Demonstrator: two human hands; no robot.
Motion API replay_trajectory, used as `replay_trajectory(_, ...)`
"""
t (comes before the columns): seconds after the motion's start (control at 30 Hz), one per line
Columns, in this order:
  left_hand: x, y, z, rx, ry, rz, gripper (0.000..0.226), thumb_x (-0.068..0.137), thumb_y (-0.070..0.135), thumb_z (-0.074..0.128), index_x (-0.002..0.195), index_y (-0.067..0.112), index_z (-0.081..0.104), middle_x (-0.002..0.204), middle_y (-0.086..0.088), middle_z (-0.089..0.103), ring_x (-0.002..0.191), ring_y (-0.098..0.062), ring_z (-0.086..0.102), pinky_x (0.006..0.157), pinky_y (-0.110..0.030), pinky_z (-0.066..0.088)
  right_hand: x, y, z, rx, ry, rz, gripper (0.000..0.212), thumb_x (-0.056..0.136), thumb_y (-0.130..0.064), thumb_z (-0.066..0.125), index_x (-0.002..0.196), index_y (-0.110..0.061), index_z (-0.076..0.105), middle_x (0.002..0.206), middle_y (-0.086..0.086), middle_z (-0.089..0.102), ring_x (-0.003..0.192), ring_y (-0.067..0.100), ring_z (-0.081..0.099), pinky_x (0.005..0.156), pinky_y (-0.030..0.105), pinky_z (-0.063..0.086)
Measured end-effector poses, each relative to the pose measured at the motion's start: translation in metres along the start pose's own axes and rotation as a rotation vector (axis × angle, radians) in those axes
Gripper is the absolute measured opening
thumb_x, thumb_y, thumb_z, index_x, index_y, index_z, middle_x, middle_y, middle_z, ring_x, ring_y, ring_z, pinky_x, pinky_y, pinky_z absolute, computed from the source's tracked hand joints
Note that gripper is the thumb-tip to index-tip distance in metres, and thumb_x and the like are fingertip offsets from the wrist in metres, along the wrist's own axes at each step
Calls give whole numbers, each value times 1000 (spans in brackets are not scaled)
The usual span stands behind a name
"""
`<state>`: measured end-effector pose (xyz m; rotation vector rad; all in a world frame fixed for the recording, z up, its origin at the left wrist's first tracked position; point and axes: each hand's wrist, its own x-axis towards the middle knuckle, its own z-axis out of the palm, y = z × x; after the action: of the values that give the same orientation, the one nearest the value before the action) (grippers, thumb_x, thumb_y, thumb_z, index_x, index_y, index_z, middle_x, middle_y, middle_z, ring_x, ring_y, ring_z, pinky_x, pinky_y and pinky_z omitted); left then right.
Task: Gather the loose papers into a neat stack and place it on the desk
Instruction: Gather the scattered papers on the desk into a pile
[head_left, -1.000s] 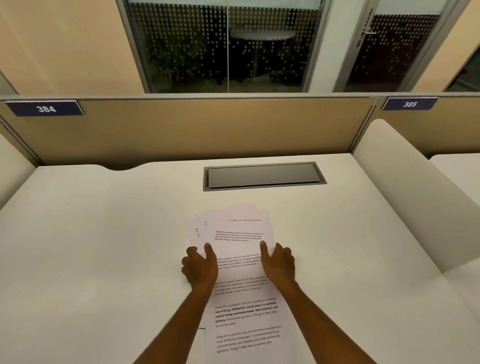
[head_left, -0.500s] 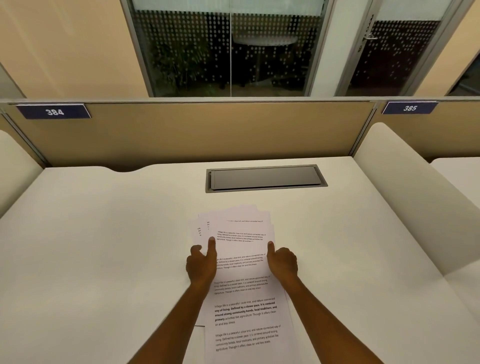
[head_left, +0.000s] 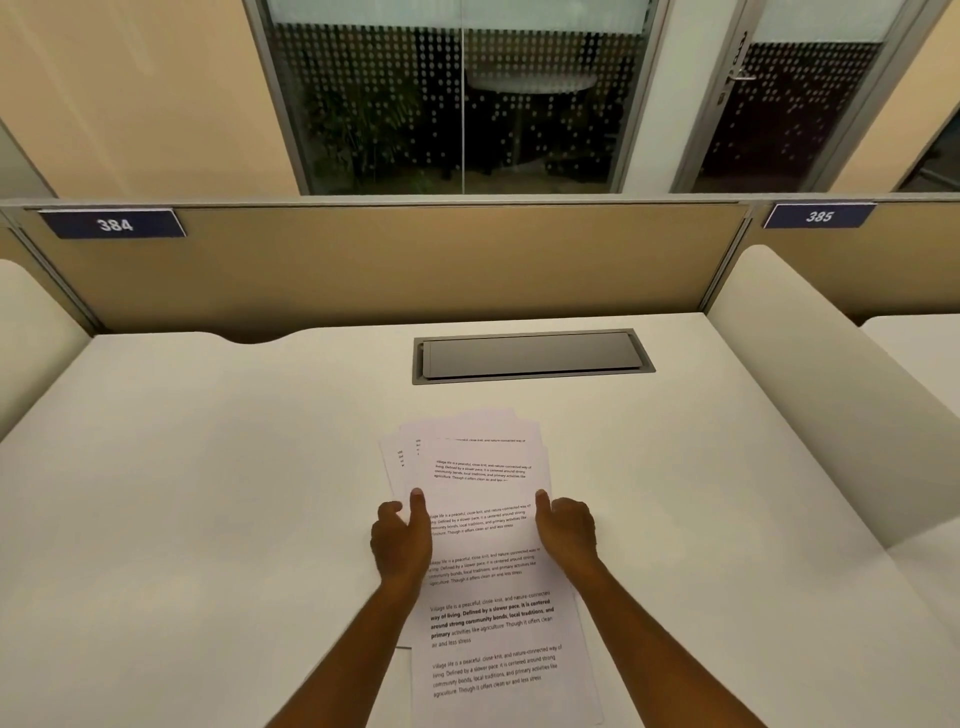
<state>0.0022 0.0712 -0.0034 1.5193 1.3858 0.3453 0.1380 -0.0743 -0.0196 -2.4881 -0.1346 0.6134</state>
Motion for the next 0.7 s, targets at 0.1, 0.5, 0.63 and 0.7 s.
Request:
replay_trajectory(0.1, 0, -11, -9, 80, -1, 70, 49, 94, 34, 58, 131, 4, 50, 132, -21, 56, 121, -37, 53, 102, -46, 45, 0, 12, -6, -59, 21, -37, 50, 96, -45, 44, 114, -2, 62, 121, 18, 57, 110, 33, 57, 93, 37, 47)
replay_trajectory(0.5, -6, 0, -12, -38, -78, 30, 51, 89, 30, 66, 132, 10, 48, 131, -17, 58, 119, -33, 56, 100, -39, 46, -3, -6, 2, 49, -71, -63, 45, 90, -40, 57, 126, -13, 63, 132, 11, 52, 121, 29, 54, 105, 37, 44)
replay_trajectory(0.63, -6, 8, -12, -125, -35, -102, 52, 89, 26, 63, 135, 12, 42, 127, -18, 58, 104, -31, 57, 92, -39, 47, -9, -5, 7, -68, 52, -44, 49, 91, -44, 52, 129, -14, 56, 131, 10, 48, 123, 29, 47, 100, 40, 43)
replay_trajectory(0.7, -5, 11, -10, -145, -28, -152, 53, 90, 23, 61, 137, 10, 39, 129, -19, 56, 105, -32, 56, 90, -41, 49, -12, -2, 9, -113, 101, -41, 51, 91, -43, 53, 132, -12, 51, 131, 11, 47, 123, 28, 45, 99, 40, 43)
